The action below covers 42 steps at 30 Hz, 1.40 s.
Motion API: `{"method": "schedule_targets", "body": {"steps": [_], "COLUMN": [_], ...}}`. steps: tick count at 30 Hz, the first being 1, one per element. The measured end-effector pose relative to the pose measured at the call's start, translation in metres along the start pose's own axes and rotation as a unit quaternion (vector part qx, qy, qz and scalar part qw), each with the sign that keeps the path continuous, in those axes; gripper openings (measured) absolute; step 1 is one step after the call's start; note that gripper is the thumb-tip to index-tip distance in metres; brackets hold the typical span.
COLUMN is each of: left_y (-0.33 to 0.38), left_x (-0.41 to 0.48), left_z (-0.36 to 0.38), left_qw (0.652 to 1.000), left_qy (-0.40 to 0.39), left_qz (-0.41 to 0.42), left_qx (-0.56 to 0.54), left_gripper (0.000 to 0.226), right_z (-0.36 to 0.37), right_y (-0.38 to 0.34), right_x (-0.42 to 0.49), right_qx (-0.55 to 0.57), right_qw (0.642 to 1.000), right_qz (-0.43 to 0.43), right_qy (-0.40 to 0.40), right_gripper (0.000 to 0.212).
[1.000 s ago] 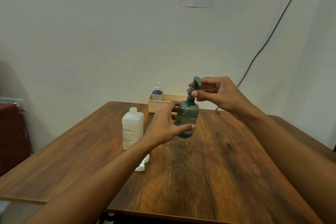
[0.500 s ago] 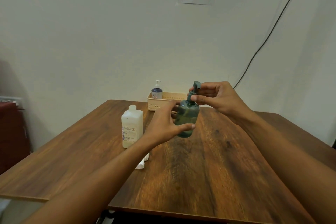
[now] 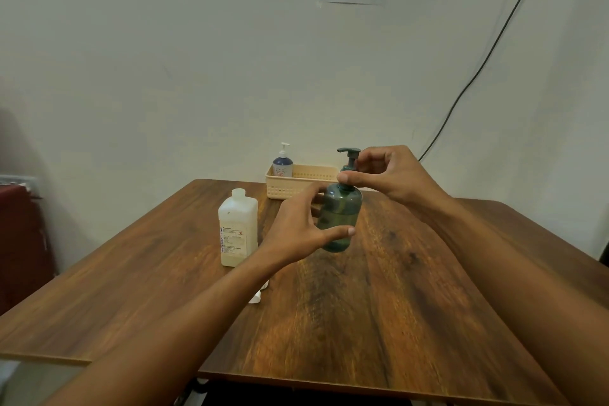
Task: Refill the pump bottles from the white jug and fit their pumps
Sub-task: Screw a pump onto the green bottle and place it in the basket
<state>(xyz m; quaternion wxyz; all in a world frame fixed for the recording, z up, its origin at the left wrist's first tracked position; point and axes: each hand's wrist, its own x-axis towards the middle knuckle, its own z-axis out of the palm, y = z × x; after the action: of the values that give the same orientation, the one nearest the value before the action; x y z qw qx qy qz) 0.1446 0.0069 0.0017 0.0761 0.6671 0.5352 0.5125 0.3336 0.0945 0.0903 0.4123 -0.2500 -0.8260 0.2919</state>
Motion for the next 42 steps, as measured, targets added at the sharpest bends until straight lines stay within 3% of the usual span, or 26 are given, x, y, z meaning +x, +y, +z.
{"method": "schedule_targets", "body": {"steps": [3, 8, 13, 16, 19, 22, 26, 31, 37, 42], "left_y": [0.000, -0.001, 0.002, 0.002, 0.001, 0.001, 0.002, 0.005, 0.004, 0.006], "left_x": [0.000, 0.001, 0.000, 0.001, 0.003, 0.002, 0.001, 0.001, 0.004, 0.004], "left_z": [0.000, 0.001, 0.004, 0.004, 0.001, 0.001, 0.002, 0.005, 0.001, 0.002], "left_qw": [1.000, 1.000, 1.000, 1.000, 1.000, 1.000, 1.000, 1.000, 1.000, 1.000], "left_qy": [-0.002, -0.001, 0.002, 0.006, 0.002, 0.001, 0.009, 0.011, 0.008, 0.016], "left_qz": [0.002, 0.008, 0.016, 0.016, 0.012, 0.010, 0.014, 0.017, 0.012, 0.016], "left_qx": [-0.005, 0.000, 0.004, 0.003, -0.005, -0.004, -0.006, 0.001, -0.007, -0.015], "left_gripper": [0.077, 0.079, 0.083, 0.079, 0.078, 0.077, 0.075, 0.079, 0.075, 0.077], "right_z": [0.001, 0.009, 0.024, 0.017, -0.001, -0.009, -0.003, 0.012, -0.011, -0.008], "right_y": [-0.003, 0.000, 0.002, 0.004, 0.006, 0.004, 0.003, 0.004, 0.000, -0.009], "right_x": [-0.003, -0.007, -0.009, -0.008, -0.008, -0.006, -0.001, 0.000, -0.002, -0.001], "right_qx": [0.009, -0.049, -0.092, -0.046, 0.068, 0.076, 0.019, -0.046, 0.040, 0.003], "right_qw": [1.000, 0.998, 0.991, 0.999, 0.995, 0.991, 0.999, 0.998, 0.992, 0.999], "right_qz": [0.000, -0.015, -0.021, 0.020, 0.036, 0.027, 0.004, -0.011, 0.034, 0.003], "right_qy": [-0.024, 0.041, 0.090, 0.004, -0.071, -0.108, -0.039, 0.029, -0.117, -0.053], "right_gripper": [0.031, 0.033, 0.055, 0.061, 0.047, 0.036, 0.034, 0.067, 0.044, 0.039]}}
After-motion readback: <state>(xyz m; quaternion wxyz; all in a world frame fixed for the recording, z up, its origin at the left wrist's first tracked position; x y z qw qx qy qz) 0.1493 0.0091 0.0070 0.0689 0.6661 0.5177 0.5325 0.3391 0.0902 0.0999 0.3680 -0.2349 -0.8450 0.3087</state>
